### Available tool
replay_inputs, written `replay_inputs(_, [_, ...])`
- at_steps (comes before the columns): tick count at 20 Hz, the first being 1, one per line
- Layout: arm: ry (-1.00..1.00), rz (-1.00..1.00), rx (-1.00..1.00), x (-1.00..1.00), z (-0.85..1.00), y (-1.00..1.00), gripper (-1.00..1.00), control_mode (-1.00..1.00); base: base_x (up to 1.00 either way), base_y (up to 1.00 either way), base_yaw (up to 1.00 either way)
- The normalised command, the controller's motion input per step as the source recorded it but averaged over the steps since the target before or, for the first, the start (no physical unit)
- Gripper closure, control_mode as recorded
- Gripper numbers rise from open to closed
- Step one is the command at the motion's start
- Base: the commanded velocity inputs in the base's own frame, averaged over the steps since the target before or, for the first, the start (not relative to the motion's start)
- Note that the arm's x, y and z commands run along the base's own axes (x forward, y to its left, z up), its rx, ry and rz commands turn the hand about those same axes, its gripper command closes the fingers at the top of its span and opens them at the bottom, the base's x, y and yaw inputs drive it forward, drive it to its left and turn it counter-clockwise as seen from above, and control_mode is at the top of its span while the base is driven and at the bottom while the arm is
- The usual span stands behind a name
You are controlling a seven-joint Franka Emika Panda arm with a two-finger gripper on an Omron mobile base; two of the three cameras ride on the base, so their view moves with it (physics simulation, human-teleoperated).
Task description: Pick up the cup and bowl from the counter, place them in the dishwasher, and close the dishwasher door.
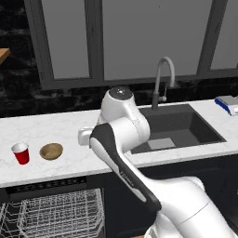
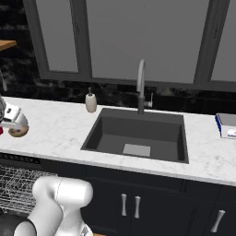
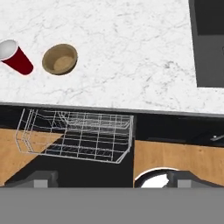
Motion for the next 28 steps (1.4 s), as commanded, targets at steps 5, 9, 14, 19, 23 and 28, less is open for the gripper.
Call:
replay_inputs(5, [0.0, 0.0, 0.0, 0.0, -0.1, 0.46, -1.0, -1.0, 0.0, 0.0, 0.0])
replay_inputs(9, [0.0, 0.0, 0.0, 0.0, -0.04, 0.14, -1.0, -1.0, 0.0, 0.0, 0.0])
replay_inputs(14, [0.0, 0.0, 0.0, 0.0, -0.07, 0.33, -1.0, -1.0, 0.0, 0.0, 0.0])
replay_inputs(19, [0.0, 0.0, 0.0, 0.08, -0.15, 0.32, -1.0, -1.0, 0.0, 0.0, 0.0])
replay_inputs(23, [0.0, 0.0, 0.0, 0.2, -0.23, 0.43, -1.0, -1.0, 0.0, 0.0, 0.0])
replay_inputs(28, [0.0, 0.0, 0.0, 0.19, -0.17, 0.44, -1.0, -1.0, 0.0, 0.0, 0.0])
